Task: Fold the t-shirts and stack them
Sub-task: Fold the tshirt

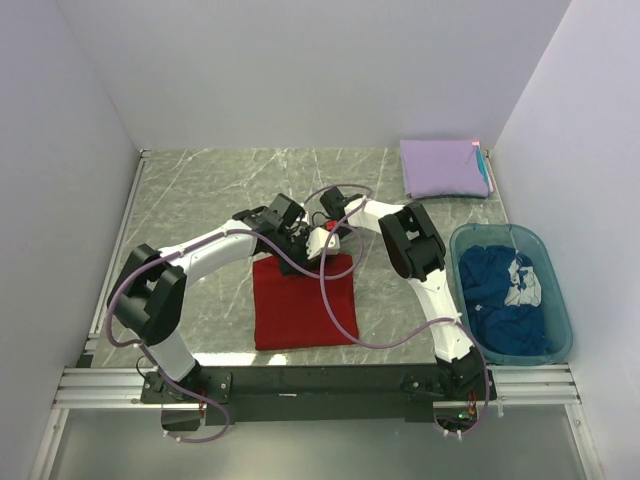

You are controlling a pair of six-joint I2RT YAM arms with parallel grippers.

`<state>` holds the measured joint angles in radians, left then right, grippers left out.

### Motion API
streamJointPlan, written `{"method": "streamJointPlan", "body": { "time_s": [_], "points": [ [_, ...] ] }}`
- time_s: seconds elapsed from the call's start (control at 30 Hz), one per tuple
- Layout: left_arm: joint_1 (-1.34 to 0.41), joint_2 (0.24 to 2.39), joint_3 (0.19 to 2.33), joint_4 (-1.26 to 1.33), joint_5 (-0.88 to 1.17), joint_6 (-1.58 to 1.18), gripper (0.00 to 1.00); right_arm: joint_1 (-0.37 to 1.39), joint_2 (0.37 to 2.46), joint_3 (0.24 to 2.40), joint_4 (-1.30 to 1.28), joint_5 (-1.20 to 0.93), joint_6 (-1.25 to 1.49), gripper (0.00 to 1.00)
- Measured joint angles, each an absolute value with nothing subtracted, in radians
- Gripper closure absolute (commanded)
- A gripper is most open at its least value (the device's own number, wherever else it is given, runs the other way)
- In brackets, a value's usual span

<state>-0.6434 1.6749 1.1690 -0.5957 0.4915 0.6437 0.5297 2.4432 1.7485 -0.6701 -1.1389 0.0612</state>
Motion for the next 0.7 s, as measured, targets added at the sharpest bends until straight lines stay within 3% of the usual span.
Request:
{"method": "streamJointPlan", "body": {
  "time_s": [0.7],
  "points": [
    [-0.613,1.746,1.330,-0.609,0.394,0.735,0.99,0.530,2.443,1.748,-0.694,-1.150,0.009,0.82]
  ]
}}
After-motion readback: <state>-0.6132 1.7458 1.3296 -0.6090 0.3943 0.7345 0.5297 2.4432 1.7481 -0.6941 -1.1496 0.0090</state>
